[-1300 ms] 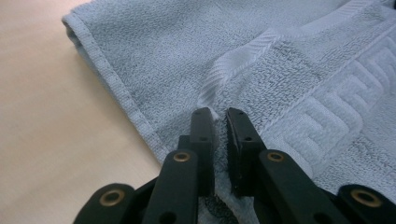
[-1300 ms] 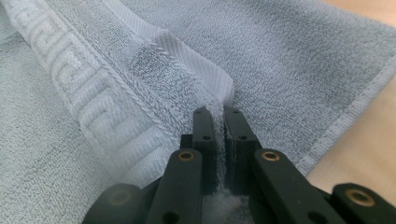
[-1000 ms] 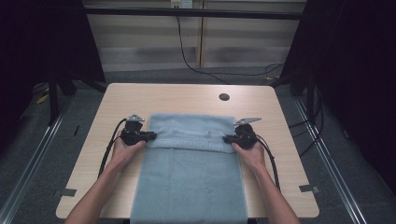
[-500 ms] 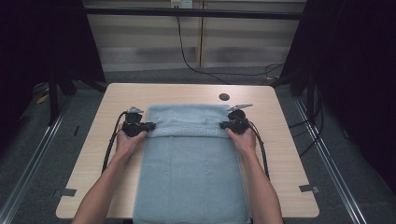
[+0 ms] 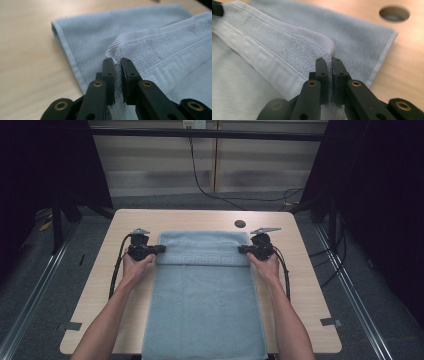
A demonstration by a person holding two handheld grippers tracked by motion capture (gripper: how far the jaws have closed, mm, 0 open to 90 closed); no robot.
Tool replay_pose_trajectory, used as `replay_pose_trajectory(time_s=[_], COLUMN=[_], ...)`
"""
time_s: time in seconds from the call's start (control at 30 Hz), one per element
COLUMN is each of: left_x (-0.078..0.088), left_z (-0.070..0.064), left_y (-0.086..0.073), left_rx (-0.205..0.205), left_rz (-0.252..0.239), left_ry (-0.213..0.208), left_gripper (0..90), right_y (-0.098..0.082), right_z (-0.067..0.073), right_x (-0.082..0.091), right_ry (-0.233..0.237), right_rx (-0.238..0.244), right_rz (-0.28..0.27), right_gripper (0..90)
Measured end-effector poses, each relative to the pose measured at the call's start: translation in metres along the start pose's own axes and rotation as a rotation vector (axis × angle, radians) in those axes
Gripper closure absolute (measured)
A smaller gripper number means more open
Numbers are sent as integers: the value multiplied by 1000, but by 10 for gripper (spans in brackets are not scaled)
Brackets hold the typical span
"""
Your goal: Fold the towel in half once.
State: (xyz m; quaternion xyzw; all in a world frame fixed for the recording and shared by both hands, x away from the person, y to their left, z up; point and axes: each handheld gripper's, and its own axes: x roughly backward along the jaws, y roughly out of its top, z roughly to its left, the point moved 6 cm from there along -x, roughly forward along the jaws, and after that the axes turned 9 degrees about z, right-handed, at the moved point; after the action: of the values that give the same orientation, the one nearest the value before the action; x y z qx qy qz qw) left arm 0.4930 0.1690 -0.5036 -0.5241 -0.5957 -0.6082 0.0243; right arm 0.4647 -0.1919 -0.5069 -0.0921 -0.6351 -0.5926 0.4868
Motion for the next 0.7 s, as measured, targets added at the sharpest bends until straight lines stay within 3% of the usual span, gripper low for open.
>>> replay_pose_trajectory(time_s=[0.13,0.2,0.37,0.5,0.57,0.7], left_x=[33,50,87,118,132,153], left_z=[-14,-19,-39,-57,-67,-87], left_y=[22,36,58,56,53,45], left_rx=[-56,-59,-114,-130,-164,-205], left_rz=[-70,-113,-192,-246,-263,-287], left_ry=[1,-11,-18,-65,-62,-95], left_gripper=[826,826,826,825,825,826], right_y=[14,24,52,58,56,48], right_z=[4,7,18,30,36,50], right_x=[28,45,85,111,121,141], right_ry=[22,43,55,58,69,77], right_rx=[4,-2,21,53,67,98], right_rz=[-93,-142,-241,-289,-307,-330], right_gripper=[857,857,857,857,857,857])
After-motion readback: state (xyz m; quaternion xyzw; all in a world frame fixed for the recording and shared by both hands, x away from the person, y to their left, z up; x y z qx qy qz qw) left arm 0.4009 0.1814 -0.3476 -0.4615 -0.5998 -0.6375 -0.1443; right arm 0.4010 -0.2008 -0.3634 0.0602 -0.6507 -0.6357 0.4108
